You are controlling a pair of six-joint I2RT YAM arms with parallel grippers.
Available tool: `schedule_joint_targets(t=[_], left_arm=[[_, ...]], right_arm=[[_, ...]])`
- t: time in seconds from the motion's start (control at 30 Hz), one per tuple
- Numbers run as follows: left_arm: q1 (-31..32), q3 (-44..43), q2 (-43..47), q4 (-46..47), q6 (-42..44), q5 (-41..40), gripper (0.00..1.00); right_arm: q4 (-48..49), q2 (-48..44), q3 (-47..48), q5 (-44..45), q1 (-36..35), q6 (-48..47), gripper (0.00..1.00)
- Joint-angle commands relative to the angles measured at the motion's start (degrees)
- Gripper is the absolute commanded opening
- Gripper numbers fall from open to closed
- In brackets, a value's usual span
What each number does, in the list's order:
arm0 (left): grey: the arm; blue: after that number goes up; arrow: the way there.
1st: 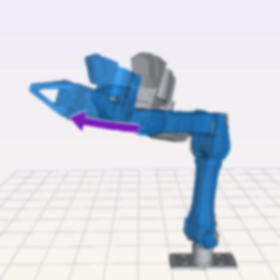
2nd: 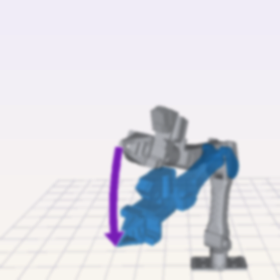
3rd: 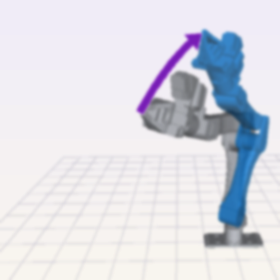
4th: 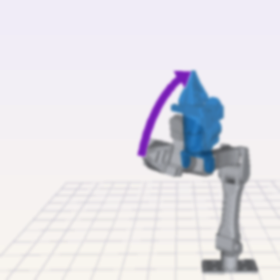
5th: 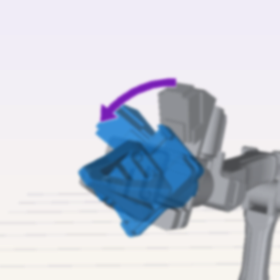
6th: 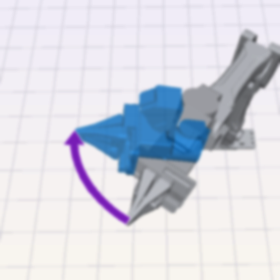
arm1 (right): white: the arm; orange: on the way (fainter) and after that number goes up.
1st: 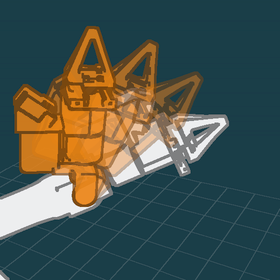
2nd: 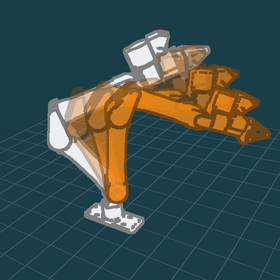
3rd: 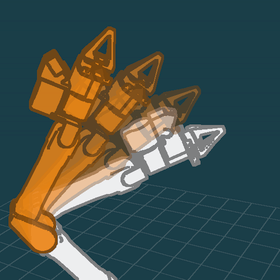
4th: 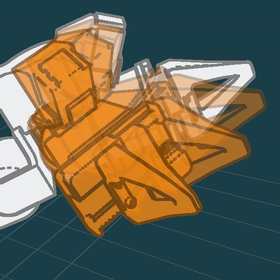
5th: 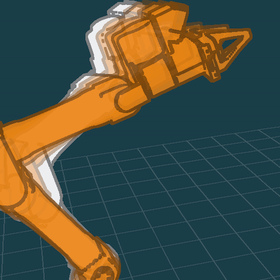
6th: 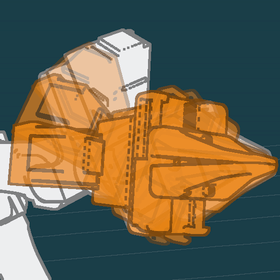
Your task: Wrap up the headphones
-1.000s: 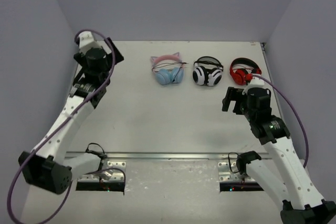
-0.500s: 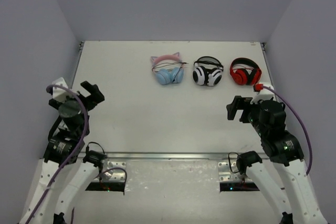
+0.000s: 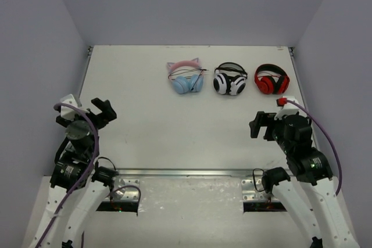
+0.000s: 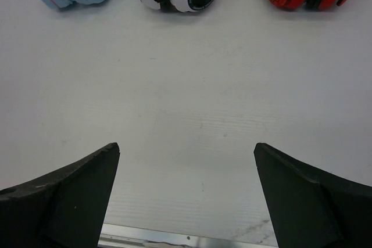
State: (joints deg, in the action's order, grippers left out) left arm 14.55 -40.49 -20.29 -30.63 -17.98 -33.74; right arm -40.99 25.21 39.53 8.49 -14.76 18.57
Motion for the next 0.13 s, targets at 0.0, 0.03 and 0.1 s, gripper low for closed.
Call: schedule_joint_targets(t=[0.0, 0.03, 0.1], left_arm=[[0.1, 0.2, -1.3, 1.8, 1.0, 1.0, 1.0], [0.1, 0.1, -1.8, 1.7, 0.9, 1.0, 1.0], [0.1, 0.1, -2.0, 1.8, 0.9, 1.3, 1.0]], right_arm=[[1.8, 0.2, -0.2, -0.4, 0.0, -0.7, 0.99], [1.8, 0.4, -0.2, -0.6, -0.1, -1.0, 0.99], [1.8, 0.8, -0.1, -0.7, -0.1, -0.8, 0.99]])
